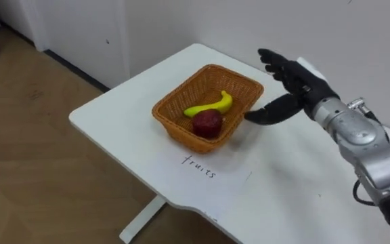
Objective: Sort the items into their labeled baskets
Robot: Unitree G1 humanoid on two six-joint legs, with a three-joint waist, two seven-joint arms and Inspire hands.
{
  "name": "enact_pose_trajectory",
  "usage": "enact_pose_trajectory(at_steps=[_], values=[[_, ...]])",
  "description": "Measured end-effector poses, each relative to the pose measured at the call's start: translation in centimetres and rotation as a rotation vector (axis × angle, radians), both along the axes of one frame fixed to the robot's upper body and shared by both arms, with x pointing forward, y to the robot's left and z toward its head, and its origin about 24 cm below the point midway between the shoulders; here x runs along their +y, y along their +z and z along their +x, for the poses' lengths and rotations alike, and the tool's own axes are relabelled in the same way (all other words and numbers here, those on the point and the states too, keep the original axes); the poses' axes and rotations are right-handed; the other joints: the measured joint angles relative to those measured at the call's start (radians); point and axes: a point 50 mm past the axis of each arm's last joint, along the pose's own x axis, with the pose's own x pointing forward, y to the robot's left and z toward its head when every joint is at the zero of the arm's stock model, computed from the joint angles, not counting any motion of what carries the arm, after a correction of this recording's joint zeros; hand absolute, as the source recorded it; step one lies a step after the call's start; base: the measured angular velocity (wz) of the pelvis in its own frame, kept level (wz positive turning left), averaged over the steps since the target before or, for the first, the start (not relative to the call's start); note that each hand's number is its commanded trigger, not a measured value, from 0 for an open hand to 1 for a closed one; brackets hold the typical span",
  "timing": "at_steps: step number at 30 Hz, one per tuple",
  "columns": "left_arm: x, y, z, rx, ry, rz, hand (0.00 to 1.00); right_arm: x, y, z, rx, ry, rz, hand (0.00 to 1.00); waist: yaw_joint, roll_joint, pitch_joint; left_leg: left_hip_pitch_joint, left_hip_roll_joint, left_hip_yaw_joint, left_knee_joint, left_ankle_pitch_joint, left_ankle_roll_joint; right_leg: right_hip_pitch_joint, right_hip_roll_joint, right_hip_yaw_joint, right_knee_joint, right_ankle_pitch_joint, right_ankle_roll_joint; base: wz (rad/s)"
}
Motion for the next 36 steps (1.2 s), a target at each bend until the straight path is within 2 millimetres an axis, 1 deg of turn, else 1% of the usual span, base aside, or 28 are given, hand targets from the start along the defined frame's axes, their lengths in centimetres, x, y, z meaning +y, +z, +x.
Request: enact_pose_trajectory(at_steps=[2, 3, 5, 6, 8, 9, 12, 14, 15, 16, 17, 18, 20, 21, 22, 23, 24, 27, 29, 31, 34, 36], values=[[0.2, 0.0, 0.5, -0.018, 0.012, 0.011, 0.00, 0.1, 1.5, -0.2, -0.066, 0.004, 0.023, 0.00, -0.034, -0.005, -0.0017, -0.001, 0.003, 0.017, -0.003, 0.000, 0.000, -0.004, 0.002, 0.017, 0.005, 0.000, 0.000, -0.22], [0.3, 0.0, 0.9, -0.031, 0.022, 0.016, 0.00, -0.2, 2.0, -0.2, -0.086, -0.007, 0.032, 0.00, -0.044, -0.005, -0.0016, 0.003, 0.004, 0.028, -0.004, -0.001, 0.002, -0.005, 0.003, 0.026, 0.009, 0.000, 0.000, -0.19], [0.6, 0.0, 1.7, -0.057, 0.031, 0.022, 0.00, -0.8, 2.4, -0.2, -0.101, -0.034, 0.079, 0.00, -0.068, -0.006, -0.0005, 0.007, 0.008, 0.040, -0.004, -0.005, 0.007, -0.011, 0.002, 0.041, 0.019, 0.001, 0.001, -0.18], [0.6, 0.0, 2.0, -0.066, 0.035, 0.025, 0.00, -1.0, 2.6, -0.2, -0.107, -0.044, 0.095, 0.00, -0.071, -0.005, -0.0004, 0.008, 0.009, 0.048, -0.004, -0.006, 0.008, -0.014, 0.002, 0.049, 0.019, 0.001, 0.001, -0.32], [0.7, 0.0, 3.4, -0.106, 0.026, 0.034, 0.00, -1.8, 3.2, -0.2, -0.131, -0.081, 0.136, 0.00, -0.088, -0.004, 0.0005, 0.012, 0.019, 0.076, -0.009, -0.007, 0.009, -0.028, 0.007, 0.086, 0.021, 0.008, 0.001, -0.43], [0.7, 0.0, 3.6, -0.112, 0.024, 0.035, 0.00, -1.9, 3.3, -0.2, -0.135, -0.086, 0.138, 0.00, -0.095, -0.004, 0.0004, 0.014, 0.021, 0.083, -0.012, -0.007, 0.010, -0.030, 0.008, 0.090, 0.021, 0.011, 0.000, -0.40], [0.8, -0.1, 5.2, -0.143, 0.012, 0.038, 0.00, -2.1, 4.6, -0.4, -0.192, -0.093, 0.140, 0.00, -0.135, 0.000, 0.0014, 0.006, 0.030, 0.117, -0.018, -0.007, 0.011, -0.059, 0.014, 0.131, 0.022, 0.022, -0.001, -0.36], [0.8, -0.1, 5.6, -0.147, 0.012, 0.037, 0.00, -2.1, 5.5, -0.5, -0.226, -0.091, 0.148, 0.00, -0.152, 0.003, 0.0035, 0.007, 0.037, 0.138, -0.021, -0.009, 0.012, -0.067, 0.018, 0.145, 0.022, 0.026, -0.003, -0.30], [0.7, -0.2, 6.0, -0.155, 0.015, 0.032, 0.00, -2.2, 5.9, -0.6, -0.246, -0.094, 0.150, 0.00, -0.166, 0.003, 0.0035, 0.006, 0.038, 0.145, -0.023, -0.009, 0.012, -0.075, 0.018, 0.154, 0.024, 0.026, -0.003, -0.29], [0.7, -0.2, 6.1, -0.159, 0.019, 0.029, 0.00, -2.3, 6.1, -0.6, -0.254, -0.094, 0.150, 0.00, -0.172, 0.003, 0.0034, 0.006, 0.039, 0.151, -0.024, -0.010, 0.013, -0.080, 0.018, 0.160, 0.026, 0.026, -0.003, -0.31], [0.7, -0.2, 6.3, -0.168, 0.032, 0.021, 0.00, -2.2, 6.5, -0.7, -0.266, -0.089, 0.149, 0.00, -0.180, -0.001, 0.0001, 0.010, 0.042, 0.167, -0.032, -0.010, 0.013, -0.090, 0.020, 0.174, 0.029, 0.027, -0.003, -0.28], [0.6, -0.2, 6.4, -0.171, 0.036, 0.018, 0.00, -2.3, 6.6, -0.8, -0.271, -0.086, 0.147, 0.00, -0.183, -0.001, 0.0006, 0.010, 0.042, 0.172, -0.034, -0.010, 0.013, -0.091, 0.021, 0.181, 0.029, 0.028, -0.003, -0.32], [0.6, -0.2, 6.7, -0.184, 0.051, 0.013, 0.00, -2.7, 7.4, -0.9, -0.292, -0.089, 0.144, 0.00, -0.204, -0.002, -0.0007, 0.015, 0.049, 0.197, -0.042, -0.012, 0.014, -0.102, 0.025, 0.199, 0.027, 0.033, -0.003, -0.27], [0.6, -0.2, 6.8, -0.187, 0.050, 0.013, 0.00, -2.9, 7.5, -1.0, -0.297, -0.096, 0.148, 0.00, -0.206, -0.002, -0.0010, 0.015, 0.051, 0.202, -0.045, -0.012, 0.014, -0.105, 0.027, 0.200, 0.024, 0.037, -0.003, -0.34], [0.6, -0.2, 6.8, -0.189, 0.050, 0.013, 0.00, -3.3, 7.8, -1.0, -0.310, -0.114, 0.154, 0.00, -0.210, -0.004, -0.0029, 0.019, 0.057, 0.217, -0.049, -0.012, 0.014, -0.109, 0.034, 0.211, 0.016, 0.044, -0.005, -0.35], [0.6, -0.2, 6.9, -0.190, 0.049, 0.012, 0.00, -3.7, 8.0, -1.1, -0.320, -0.133, 0.164, 0.00, -0.210, -0.005, -0.0009, 0.026, 0.059, 0.227, -0.049, -0.012, 0.013, -0.107, 0.036, 0.221, 0.011, 0.047, -0.006, -0.28], [0.6, -0.2, 6.9, -0.186, 0.048, 0.009, 0.00, -4.1, 8.0, -1.1, -0.318, -0.149, 0.186, 0.00, -0.227, -0.004, 0.0017, 0.031, 0.059, 0.228, -0.051, -0.012, 0.013, -0.100, 0.037, 0.221, 0.001, 0.049, -0.005, -0.11], [0.5, -0.3, 7.1, -0.187, 0.040, 0.009, 0.00, -5.0, 8.6, -1.3, -0.338, -0.182, 0.256, 0.00, -0.266, -0.005, 0.0016, 0.032, 0.059, 0.229, -0.061, -0.012, 0.014, -0.106, 0.037, 0.222, -0.004, 0.051, -0.003, -0.02], [0.6, -0.2, 7.1, -0.188, 0.039, 0.013, 0.00, -5.7, 8.7, -1.5, -0.350, -0.217, 0.275, 0.00, -0.283, -0.006, 0.0013, 0.032, 0.061, 0.238, -0.065, -0.012, 0.014, -0.111, 0.040, 0.227, -0.004, 0.051, -0.004, -0.11], [0.7, -0.2, 7.1, -0.190, 0.039, 0.020, 0.00, -6.7, 8.5, -2.0, -0.354, -0.264, 0.306, 0.00, -0.289, -0.008, 0.0012, 0.034, 0.065, 0.251, -0.067, -0.014, 0.011, -0.112, 0.044, 0.240, -0.005, 0.052, -0.005, -0.20], [1.0, -0.1, 7.2, -0.199, 0.037, 0.041, 0.00, -8.2, 7.7, -2.8, -0.350, -0.359, 0.327, 0.00, -0.303, -0.019, 0.0068, 0.040, 0.075, 0.274, -0.071, -0.018, 0.005, -0.119, 0.053, 0.261, -0.005, 0.054, -0.008, -0.21], [1.2, 0.0, 7.1, -0.205, 0.045, 0.056, 0.00, -9.6, 7.3, -3.7, -0.360, -0.446, 0.338, 0.00, -0.324, -0.022, 0.0043, 0.033, 0.080, 0.278, -0.073, -0.020, 0.002, -0.128, 0.060, 0.265, -0.013, 0.059, -0.014, -0.15]])
